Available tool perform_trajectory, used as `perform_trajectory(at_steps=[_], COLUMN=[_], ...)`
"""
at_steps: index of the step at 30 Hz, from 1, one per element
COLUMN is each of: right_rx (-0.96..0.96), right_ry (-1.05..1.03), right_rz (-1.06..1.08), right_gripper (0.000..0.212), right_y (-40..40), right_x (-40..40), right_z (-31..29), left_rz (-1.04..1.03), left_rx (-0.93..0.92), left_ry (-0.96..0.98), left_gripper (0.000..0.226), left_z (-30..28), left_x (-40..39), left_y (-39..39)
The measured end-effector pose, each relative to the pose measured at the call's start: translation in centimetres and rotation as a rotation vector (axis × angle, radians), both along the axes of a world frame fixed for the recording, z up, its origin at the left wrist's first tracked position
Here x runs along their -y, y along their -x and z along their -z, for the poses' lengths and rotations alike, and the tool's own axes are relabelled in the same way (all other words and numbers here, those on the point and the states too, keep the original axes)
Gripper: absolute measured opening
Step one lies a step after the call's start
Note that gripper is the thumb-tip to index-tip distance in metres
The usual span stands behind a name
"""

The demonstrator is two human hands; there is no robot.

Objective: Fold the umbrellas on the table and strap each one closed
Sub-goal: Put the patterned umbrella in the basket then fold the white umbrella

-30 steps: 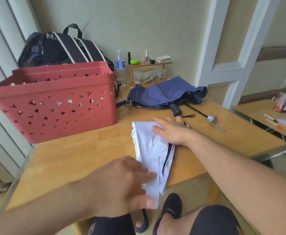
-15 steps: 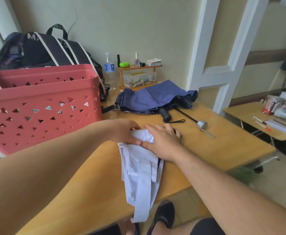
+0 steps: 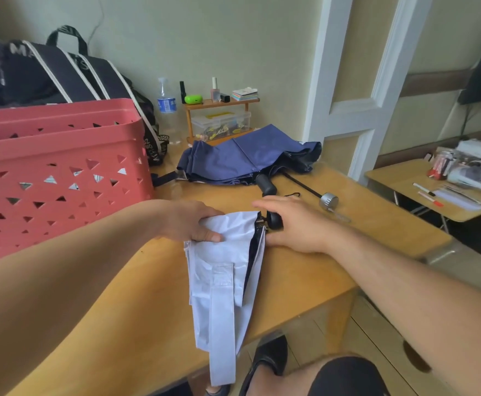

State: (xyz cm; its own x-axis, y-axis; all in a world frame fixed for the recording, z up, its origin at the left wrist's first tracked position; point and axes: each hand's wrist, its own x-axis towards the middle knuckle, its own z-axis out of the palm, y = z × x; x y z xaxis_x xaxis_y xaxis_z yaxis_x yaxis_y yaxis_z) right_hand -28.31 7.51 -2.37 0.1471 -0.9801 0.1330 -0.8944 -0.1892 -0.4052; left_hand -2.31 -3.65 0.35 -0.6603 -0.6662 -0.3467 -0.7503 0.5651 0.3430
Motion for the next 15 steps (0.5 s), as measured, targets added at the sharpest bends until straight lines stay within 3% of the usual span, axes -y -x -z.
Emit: perform_trajectory(at_steps=[6, 11, 15], right_rx=[0.038, -0.012, 0.013], right_ry=[0.152, 0.133, -0.131], right_rz=[-0.006, -0.022, -0.03], right_gripper=[0.043, 0.038, 0.046], right_y=[-1.0, -0.7, 0.2], right_x=[1.2, 1.5, 1.3], right_z=[0.4, 0.3, -1.6], left_rz=[-0.027, -0.026, -0.025], left_rx=[-0.014, -0.006, 0.135], left_ry=[-0.105, -0.144, 0.032], left_gripper=[0.069, 0.068, 0.087], left_z=[0.4, 0.1, -0.6], left_x=[0.5, 0.0, -1.7], left_y=[-0.4, -0.3, 0.2])
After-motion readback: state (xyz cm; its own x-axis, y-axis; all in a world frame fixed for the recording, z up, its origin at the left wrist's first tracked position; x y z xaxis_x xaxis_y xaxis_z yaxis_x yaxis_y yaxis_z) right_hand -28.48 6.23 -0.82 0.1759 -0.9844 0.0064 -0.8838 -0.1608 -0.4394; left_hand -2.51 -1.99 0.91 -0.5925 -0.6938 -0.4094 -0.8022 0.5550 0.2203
